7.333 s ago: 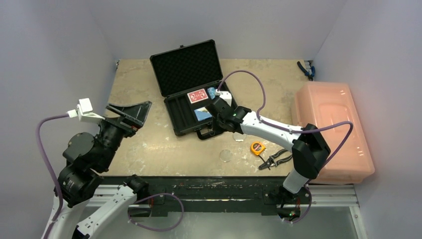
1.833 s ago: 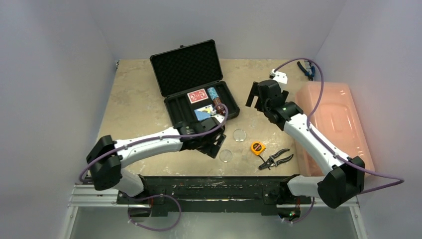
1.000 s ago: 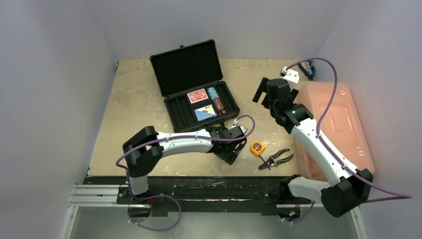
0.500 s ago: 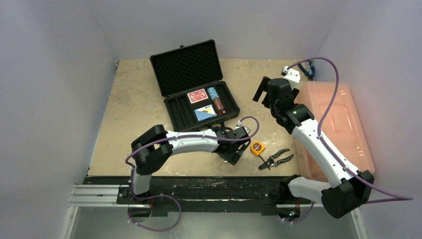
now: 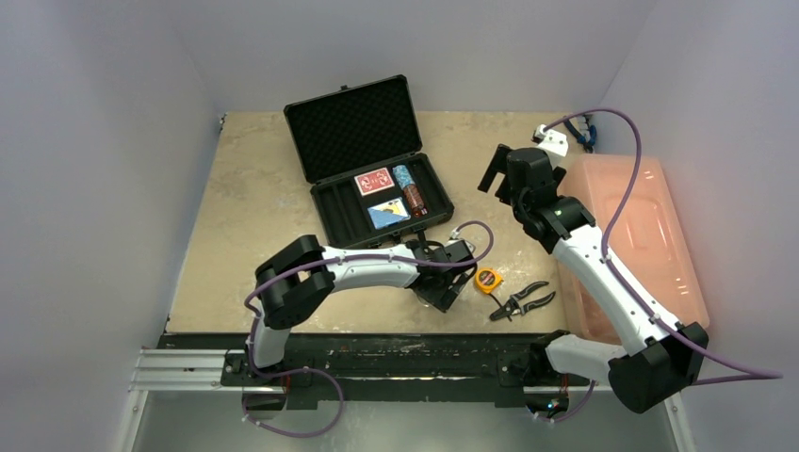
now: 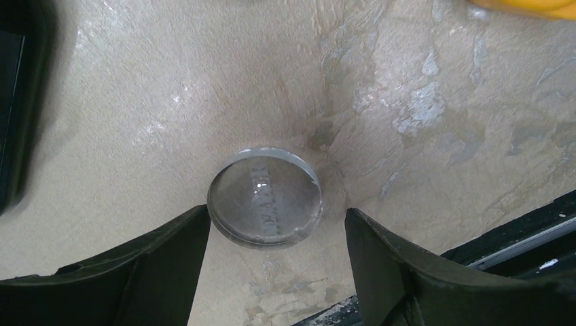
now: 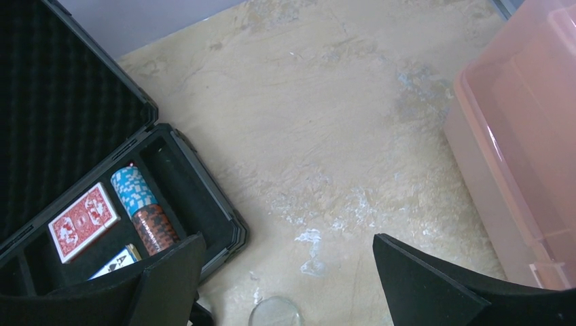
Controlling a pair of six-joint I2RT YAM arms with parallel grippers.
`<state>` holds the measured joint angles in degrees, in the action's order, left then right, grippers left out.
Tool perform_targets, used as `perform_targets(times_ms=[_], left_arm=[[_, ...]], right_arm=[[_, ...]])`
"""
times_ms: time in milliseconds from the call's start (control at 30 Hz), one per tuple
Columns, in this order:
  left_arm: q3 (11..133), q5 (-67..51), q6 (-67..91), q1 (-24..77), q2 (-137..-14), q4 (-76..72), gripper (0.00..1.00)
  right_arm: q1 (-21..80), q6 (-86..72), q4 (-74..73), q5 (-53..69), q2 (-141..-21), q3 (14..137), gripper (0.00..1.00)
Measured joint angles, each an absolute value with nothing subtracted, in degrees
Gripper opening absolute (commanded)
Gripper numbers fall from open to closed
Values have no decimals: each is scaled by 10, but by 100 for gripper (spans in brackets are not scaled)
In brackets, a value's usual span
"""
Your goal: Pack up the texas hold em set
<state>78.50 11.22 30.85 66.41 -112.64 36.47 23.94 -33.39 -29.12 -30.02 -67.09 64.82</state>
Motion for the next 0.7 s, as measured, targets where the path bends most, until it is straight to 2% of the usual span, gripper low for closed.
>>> perform_targets(times_ms=[500, 700], left_arm=[[797, 122, 309, 664, -1140, 370, 69], [805, 123, 309, 664, -1145, 370, 63]], right_arm=[[239, -333, -291, -289, -671, 648, 99], [239, -332, -289, -288, -671, 648, 99]])
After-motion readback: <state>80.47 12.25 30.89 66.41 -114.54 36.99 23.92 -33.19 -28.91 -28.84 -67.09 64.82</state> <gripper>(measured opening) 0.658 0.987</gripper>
